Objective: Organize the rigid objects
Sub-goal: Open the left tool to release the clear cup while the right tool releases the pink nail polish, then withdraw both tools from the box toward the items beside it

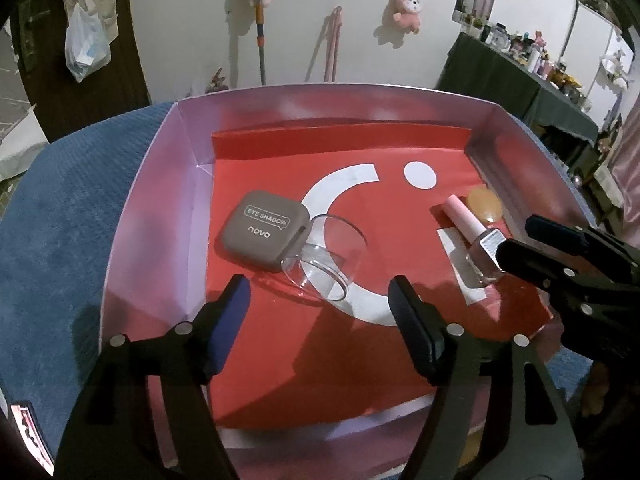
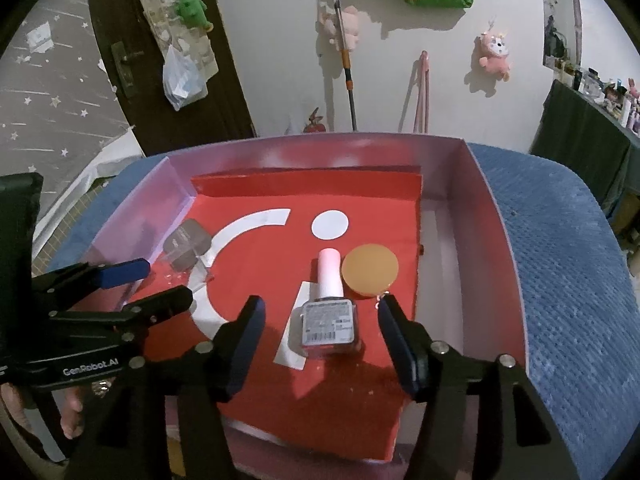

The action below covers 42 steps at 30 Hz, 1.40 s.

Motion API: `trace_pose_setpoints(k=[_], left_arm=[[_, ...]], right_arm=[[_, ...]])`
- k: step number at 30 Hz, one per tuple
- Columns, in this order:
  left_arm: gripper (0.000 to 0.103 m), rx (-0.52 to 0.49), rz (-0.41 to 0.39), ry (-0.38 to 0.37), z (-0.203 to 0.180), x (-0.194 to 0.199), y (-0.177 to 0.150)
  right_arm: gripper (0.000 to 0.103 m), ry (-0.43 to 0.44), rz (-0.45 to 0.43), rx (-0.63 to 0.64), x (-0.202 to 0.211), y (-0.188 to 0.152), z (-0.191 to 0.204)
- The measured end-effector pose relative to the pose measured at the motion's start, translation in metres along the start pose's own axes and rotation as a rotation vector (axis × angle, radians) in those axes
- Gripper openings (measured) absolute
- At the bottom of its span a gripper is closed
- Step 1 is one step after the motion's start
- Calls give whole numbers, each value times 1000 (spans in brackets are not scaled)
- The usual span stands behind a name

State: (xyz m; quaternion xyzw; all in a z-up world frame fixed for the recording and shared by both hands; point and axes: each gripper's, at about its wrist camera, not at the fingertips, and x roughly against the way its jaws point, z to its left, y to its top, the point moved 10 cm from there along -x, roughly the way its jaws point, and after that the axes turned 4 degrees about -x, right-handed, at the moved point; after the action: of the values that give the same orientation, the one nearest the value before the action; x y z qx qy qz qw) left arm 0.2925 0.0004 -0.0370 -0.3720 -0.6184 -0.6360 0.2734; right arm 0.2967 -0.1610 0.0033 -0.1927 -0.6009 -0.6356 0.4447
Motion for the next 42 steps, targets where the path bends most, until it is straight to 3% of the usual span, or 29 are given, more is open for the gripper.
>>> trace_pose_setpoints(k=[3,10,24,26,42], left_arm=[[71,-4,-12,9,-1,5,0],[92,-18,-64,27,-5,24,3],[99,-8,-125,52,-2,52,-2],[103,-7,-135,63,-1,56,-2],[103,-27,-171,65,-5,78,-16]], right_arm=[[66,11,-18,-6,9,0,2],[81,54,-61,-15,31,0,9],[103,76,-166,-5,72,0,22],[103,77,-184,3,78,0,25],[103,62,-238,26,103,-14,36]])
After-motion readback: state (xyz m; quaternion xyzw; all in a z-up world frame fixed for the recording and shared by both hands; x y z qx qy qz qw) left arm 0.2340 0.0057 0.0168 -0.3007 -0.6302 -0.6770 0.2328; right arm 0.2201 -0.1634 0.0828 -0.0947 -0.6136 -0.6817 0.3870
